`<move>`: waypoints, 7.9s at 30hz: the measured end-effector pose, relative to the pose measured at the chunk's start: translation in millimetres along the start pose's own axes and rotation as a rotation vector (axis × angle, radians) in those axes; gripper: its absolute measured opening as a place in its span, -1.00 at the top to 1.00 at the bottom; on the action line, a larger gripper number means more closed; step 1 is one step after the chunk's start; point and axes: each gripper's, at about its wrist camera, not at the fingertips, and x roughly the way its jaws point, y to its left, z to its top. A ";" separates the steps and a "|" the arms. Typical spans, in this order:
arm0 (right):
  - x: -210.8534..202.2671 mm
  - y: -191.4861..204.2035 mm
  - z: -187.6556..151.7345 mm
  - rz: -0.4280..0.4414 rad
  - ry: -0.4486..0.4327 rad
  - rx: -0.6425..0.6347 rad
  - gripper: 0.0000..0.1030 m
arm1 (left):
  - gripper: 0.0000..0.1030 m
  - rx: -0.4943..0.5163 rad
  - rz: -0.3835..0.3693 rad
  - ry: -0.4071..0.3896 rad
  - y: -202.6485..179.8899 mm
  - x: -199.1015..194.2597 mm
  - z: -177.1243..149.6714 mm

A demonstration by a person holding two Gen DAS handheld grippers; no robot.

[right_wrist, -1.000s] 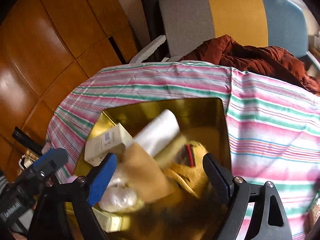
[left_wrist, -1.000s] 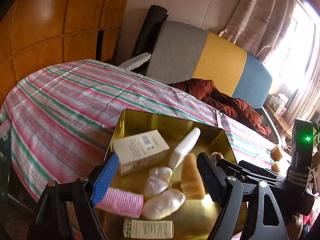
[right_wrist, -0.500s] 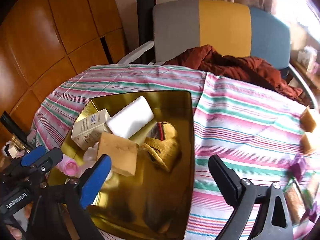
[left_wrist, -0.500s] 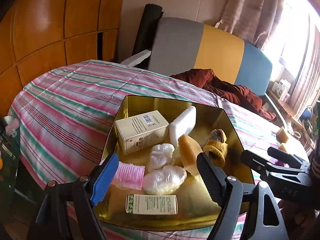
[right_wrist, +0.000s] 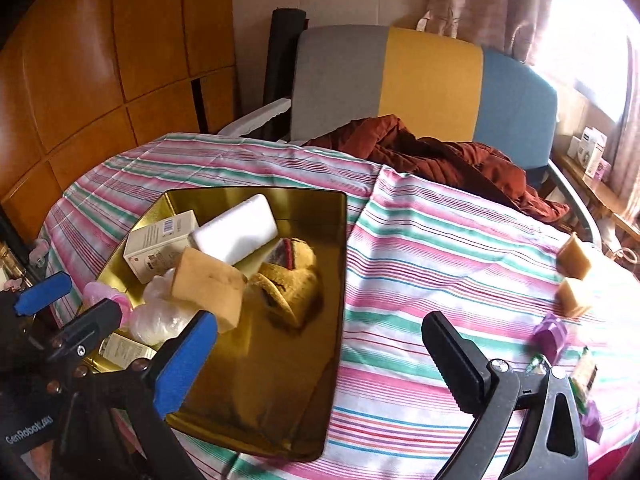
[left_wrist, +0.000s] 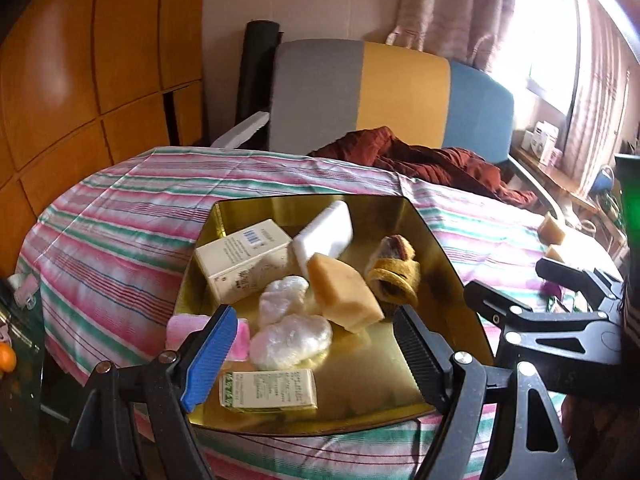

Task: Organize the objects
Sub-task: 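Withdraw both tools from the tray toward the snack packets, then grasp the wrapped cracker bar with the left tool while the right tool grasps a purple packet, then carry the cracker bar and purple packet over the gold tray, then lower the cracker bar and purple packet into the tray and open both tools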

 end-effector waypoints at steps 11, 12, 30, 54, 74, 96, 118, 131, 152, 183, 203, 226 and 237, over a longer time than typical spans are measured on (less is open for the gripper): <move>-9.1 -41.0 -11.3 -0.064 0.008 0.058 -0.99 | -0.59 0.079 -0.045 0.022 -27.9 0.9 -5.8; -9.2 -46.9 -13.4 -0.071 0.013 0.068 -0.99 | -0.59 0.086 -0.049 0.024 -30.0 1.3 -6.1; -36.4 -255.9 -41.8 -0.386 0.064 0.348 -0.99 | -0.59 0.191 -0.223 0.077 -79.3 8.9 -11.1; -56.8 -363.0 -98.5 -0.288 -0.004 0.918 -0.99 | -0.55 0.268 -0.509 0.557 -303.2 119.0 -10.7; -58.8 -375.5 -108.0 -0.191 -0.038 1.003 -0.99 | -0.55 0.429 -0.331 0.469 -363.6 144.8 -22.4; -47.1 -372.2 -108.0 -0.201 0.032 0.978 -0.99 | -0.34 0.117 -0.522 0.723 -253.0 101.1 -35.4; -48.6 -373.6 -109.6 -0.187 0.026 1.001 -0.99 | -0.17 0.513 -0.464 0.464 -335.6 110.6 -45.2; -47.1 -344.5 -85.8 -0.154 0.001 0.823 -0.96 | 0.02 0.537 -0.519 0.373 -277.9 84.1 -62.5; 85.0 -266.6 -27.8 -0.196 0.372 0.125 -0.38 | 0.07 0.436 -0.660 0.335 -235.3 79.2 -68.9; 62.2 -256.0 -28.4 -0.098 0.247 0.148 0.28 | 0.12 0.363 -0.471 0.115 -201.1 14.7 -27.6; 54.0 -189.3 -34.7 0.015 0.286 0.122 0.29 | 0.11 0.217 -0.379 0.056 -118.0 2.9 -12.4; 6.0 -67.3 -29.3 0.247 0.130 0.128 0.28 | 0.11 -0.079 -0.252 0.025 15.1 -6.0 -2.5; 12.0 2.7 -27.1 0.348 0.148 0.006 0.28 | 0.11 -0.206 -0.177 0.006 74.8 -7.5 -1.0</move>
